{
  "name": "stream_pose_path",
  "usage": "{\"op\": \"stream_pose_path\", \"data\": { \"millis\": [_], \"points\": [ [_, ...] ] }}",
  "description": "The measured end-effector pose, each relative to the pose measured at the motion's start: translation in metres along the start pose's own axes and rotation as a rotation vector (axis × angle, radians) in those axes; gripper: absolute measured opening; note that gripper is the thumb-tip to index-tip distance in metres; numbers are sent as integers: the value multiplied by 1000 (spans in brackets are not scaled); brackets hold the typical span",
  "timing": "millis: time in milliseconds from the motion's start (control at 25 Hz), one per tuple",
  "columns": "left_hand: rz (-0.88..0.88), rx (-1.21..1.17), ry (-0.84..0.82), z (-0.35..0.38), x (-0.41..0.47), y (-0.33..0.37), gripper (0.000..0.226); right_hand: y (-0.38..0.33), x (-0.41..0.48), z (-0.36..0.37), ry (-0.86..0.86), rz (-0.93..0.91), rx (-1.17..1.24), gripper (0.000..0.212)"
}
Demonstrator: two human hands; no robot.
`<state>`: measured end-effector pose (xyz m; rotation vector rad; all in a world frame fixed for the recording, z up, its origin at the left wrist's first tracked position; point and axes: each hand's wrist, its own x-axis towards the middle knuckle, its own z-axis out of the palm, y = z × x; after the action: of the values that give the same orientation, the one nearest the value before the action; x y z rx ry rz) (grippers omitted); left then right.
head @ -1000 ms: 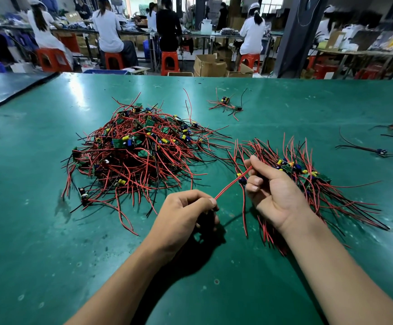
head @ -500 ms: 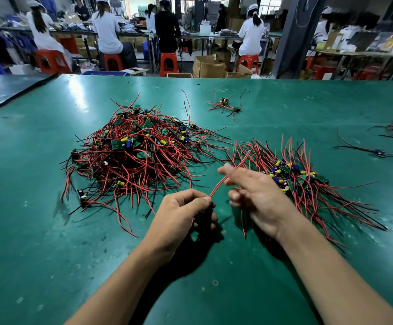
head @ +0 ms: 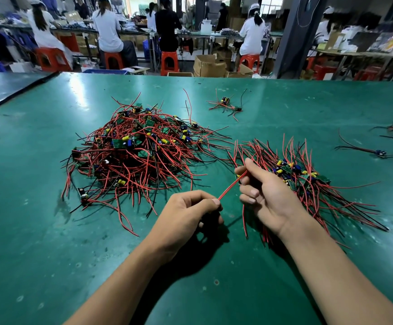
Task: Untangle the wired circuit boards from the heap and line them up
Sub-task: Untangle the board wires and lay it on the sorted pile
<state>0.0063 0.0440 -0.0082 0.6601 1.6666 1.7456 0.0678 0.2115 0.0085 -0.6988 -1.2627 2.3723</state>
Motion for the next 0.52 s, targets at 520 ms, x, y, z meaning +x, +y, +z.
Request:
{"op": "stream_pose_path", "data": {
  "millis": [520],
  "points": [
    [-37, -105, 37, -3, 2, 1, 21, 4, -2, 6, -72, -19, -106, 58]
  ]
}}
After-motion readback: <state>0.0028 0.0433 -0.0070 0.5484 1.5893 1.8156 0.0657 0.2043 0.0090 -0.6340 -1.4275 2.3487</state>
